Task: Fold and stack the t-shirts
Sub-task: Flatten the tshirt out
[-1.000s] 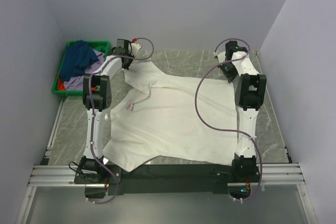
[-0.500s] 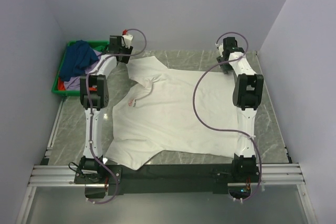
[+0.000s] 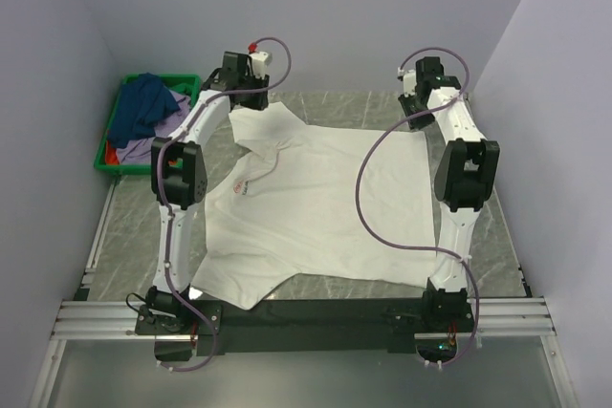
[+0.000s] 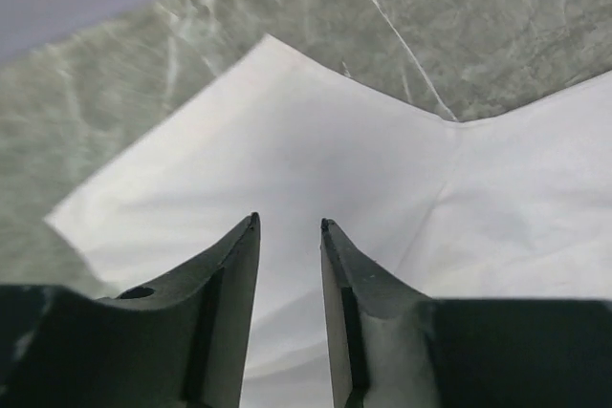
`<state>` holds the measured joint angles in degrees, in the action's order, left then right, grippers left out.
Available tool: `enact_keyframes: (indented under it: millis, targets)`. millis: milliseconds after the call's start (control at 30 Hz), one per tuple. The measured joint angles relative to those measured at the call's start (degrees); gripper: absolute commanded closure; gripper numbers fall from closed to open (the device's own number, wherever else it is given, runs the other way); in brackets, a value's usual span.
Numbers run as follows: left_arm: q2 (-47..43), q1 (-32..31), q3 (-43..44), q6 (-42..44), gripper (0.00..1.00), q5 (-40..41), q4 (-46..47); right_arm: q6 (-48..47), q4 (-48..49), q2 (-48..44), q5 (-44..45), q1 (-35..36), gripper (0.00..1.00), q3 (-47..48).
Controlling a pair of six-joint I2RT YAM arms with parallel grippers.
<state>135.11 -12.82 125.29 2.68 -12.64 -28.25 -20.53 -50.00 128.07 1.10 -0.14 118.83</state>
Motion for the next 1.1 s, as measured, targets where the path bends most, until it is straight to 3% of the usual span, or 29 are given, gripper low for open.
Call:
enact_keyframes:
  millis: [267,567,767,867,1100]
  targets:
    - [5.4,-1.0,2.6,-9.7,0.67,2.5,-4.9,1.4,-4.4,0.1,-3.2,0.0,0.70,-1.9]
    - [10.8,-1.4,5.4,-13.0,0.67,6.7,-6.4,1.4,-5.2,0.2,-3.3,0.0,0.70,-3.1]
    - [15.7,-1.6,12.3,-11.7,0.57,6.3,-5.7,1.2,-5.5,0.2,-3.3,-0.1,0.70,-3.4]
    - [18.2,-1.8,15.6,-10.2,0.46,4.9,-3.3,1.0,-5.8,0.2,-3.3,-0.2,0.71,-3.8]
    - [18.6,-4.7,13.3,0.1,0.31,5.1,7.6,0.6,-6.3,0.2,-3.4,-0.4,0.71,-4.2]
